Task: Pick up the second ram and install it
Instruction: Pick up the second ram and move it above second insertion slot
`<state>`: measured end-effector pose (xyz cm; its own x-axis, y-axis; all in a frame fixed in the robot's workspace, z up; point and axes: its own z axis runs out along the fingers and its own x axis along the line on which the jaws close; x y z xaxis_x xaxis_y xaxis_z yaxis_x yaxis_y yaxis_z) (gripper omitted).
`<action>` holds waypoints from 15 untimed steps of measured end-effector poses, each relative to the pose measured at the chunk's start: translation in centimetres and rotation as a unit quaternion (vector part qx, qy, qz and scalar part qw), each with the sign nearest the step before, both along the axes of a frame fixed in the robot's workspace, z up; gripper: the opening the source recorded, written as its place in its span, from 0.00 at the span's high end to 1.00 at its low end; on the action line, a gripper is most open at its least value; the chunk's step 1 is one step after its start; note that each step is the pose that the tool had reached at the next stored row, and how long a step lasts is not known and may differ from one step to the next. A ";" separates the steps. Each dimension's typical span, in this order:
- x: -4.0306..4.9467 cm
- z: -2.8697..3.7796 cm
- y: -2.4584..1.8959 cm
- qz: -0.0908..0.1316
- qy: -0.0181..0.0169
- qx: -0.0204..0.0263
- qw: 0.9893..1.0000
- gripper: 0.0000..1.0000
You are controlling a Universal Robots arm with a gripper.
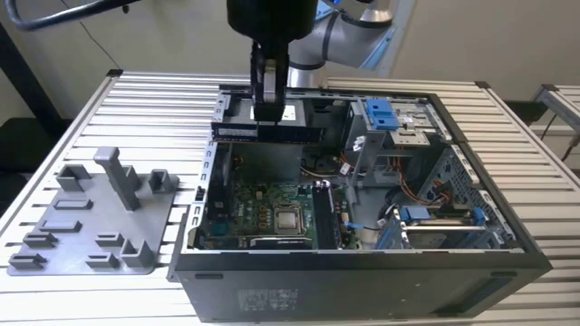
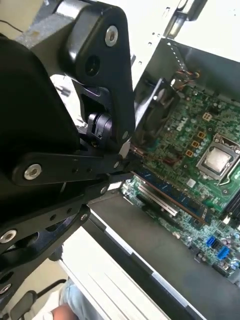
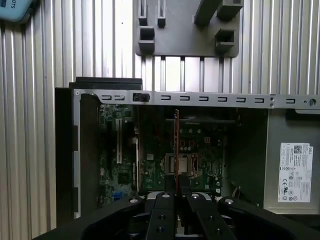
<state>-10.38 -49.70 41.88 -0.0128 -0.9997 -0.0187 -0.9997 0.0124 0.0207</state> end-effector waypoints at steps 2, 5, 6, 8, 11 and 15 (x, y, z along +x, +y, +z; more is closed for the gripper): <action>0.82 0.00 0.00 0.000 0.000 0.000 1.000 0.86; 2.17 0.00 0.00 0.000 0.001 0.000 1.000 0.86; 2.64 0.00 0.00 0.000 0.001 0.000 1.000 0.86; 3.54 0.00 0.00 0.000 0.001 0.000 1.000 0.86; 4.93 -0.01 0.00 0.000 0.001 0.000 1.000 0.86; 6.73 0.00 0.00 0.000 0.002 0.000 1.000 0.86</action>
<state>-3.64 -49.70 41.88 -0.0128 -0.9997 -0.0187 -0.9996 0.0123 0.0248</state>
